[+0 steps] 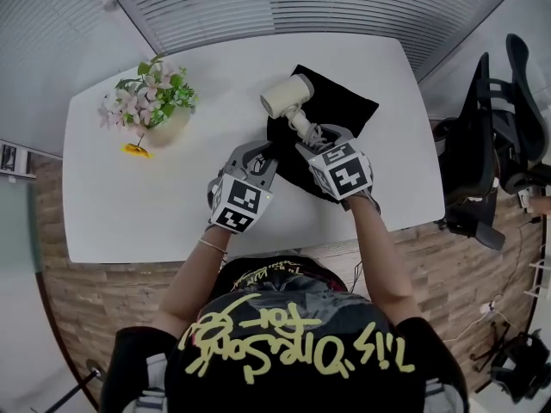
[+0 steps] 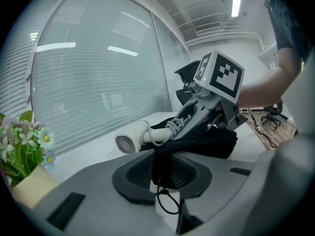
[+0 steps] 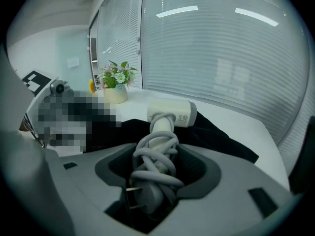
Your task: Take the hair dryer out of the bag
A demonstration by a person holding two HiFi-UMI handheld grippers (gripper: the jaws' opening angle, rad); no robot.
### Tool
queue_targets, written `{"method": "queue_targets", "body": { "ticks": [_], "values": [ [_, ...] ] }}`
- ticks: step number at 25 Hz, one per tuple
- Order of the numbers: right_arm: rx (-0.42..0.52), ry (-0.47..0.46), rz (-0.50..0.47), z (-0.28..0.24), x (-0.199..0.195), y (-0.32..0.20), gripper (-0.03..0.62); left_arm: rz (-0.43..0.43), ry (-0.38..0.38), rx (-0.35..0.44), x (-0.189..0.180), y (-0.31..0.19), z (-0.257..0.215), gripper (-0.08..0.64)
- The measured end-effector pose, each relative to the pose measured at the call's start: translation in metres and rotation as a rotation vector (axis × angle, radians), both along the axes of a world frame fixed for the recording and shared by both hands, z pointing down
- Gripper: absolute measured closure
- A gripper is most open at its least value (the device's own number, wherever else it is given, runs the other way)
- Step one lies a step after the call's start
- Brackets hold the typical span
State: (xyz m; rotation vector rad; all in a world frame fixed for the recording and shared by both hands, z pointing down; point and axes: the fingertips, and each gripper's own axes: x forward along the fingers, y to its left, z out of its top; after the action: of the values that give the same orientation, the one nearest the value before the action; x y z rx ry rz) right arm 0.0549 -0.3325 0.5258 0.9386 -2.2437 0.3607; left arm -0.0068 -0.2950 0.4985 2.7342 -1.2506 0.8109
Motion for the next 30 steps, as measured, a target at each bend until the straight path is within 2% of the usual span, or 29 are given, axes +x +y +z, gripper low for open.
{"method": "queue_targets", "body": {
  "ticks": [4, 10, 16, 18, 24, 30],
  "values": [
    [-0.033, -0.028, 0.002, 0.009, -0.003, 0.003, 0.339, 0.006, 0.005, -0.004, -0.001, 0.001, 0.0, 0.497],
    [-0.024, -0.009, 0.01, 0.024, -0.006, 0.007, 0.337, 0.024, 0.004, -0.017, -0.002, 0.006, 0.004, 0.488],
    [-0.063, -0.003, 0.005, 0.03, -0.008, 0.009, 0.337, 0.02, 0.011, -0.036, -0.012, 0.015, 0.009, 0.475],
    [-0.046, 0.001, 0.003, 0.029, -0.009, 0.01, 0.337, 0.021, 0.0, -0.035, -0.015, 0.02, 0.011, 0.468],
    [0.099, 0.03, 0.028, 0.026, -0.008, 0.01, 0.336, 0.028, -0.011, -0.044, -0.018, 0.027, 0.016, 0.454],
    [0.085, 0.008, 0.04, 0.023, -0.005, 0.01, 0.326, 0.038, 0.015, -0.074, -0.02, 0.033, 0.018, 0.433]
  ]
}}
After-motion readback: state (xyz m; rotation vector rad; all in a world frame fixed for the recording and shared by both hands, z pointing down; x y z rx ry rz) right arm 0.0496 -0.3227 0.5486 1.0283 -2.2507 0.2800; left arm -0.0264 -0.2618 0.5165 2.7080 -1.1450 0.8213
